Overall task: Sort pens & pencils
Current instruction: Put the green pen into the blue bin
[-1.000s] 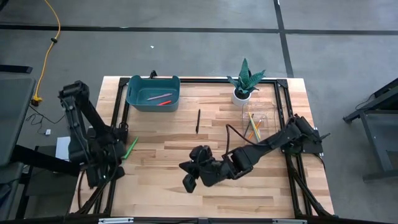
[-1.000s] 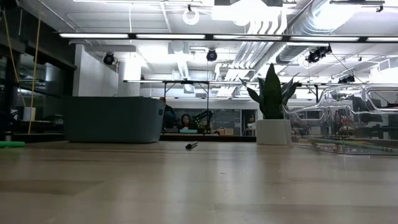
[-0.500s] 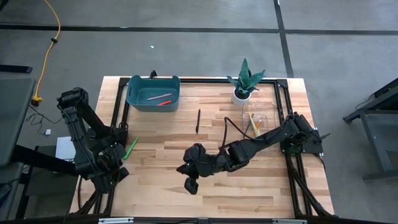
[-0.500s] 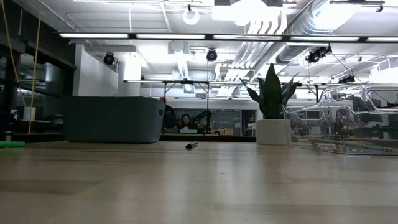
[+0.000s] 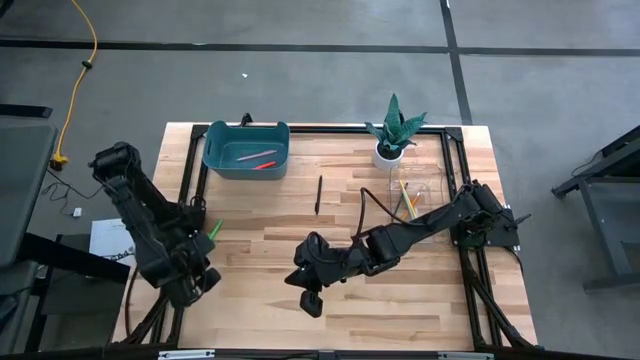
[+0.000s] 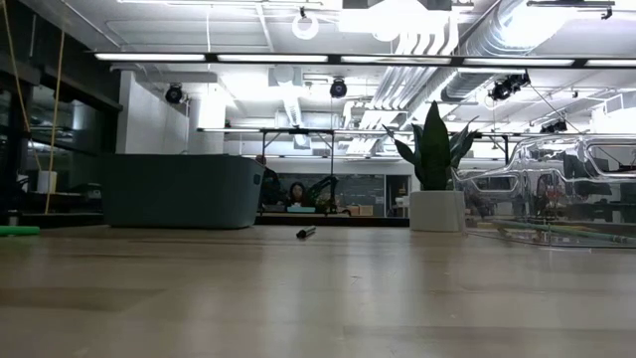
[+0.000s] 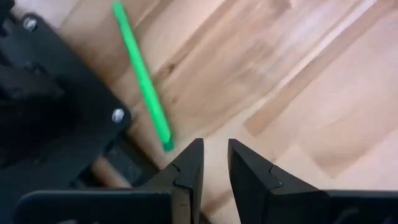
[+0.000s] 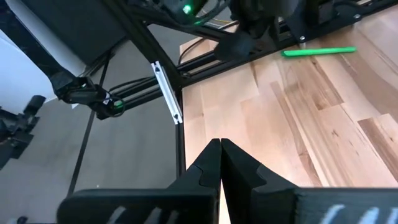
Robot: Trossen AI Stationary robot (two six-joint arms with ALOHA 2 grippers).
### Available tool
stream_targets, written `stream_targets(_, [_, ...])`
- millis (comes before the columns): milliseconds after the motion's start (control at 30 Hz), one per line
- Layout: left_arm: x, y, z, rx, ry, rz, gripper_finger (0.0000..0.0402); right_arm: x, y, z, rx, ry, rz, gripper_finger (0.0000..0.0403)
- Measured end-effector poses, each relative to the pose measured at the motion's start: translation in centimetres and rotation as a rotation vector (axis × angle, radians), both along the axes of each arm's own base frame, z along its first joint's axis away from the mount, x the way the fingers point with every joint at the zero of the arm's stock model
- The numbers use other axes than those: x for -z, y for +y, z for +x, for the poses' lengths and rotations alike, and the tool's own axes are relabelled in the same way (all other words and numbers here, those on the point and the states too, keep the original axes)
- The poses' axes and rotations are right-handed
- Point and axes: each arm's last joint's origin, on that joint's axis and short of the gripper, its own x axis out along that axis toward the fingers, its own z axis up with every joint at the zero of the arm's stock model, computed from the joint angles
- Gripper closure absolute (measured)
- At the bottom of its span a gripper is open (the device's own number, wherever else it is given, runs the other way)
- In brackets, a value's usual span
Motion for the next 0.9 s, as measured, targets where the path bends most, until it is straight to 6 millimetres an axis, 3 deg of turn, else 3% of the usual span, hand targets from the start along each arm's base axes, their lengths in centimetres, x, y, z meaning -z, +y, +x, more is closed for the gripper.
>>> stream_targets(500, [2.9, 3.3, 1.4, -0.158, 0.006, 0.071, 0.0339, 0.0, 0.0, 0.0, -0.011, -0.002, -0.005, 0.0403])
stream_targets(900, [4.9, 4.0, 1.7, -0.206, -0.009, 0.008, 0.0339, 0.0, 0.0, 0.0, -0.039, 0.002, 0.002, 0.0403])
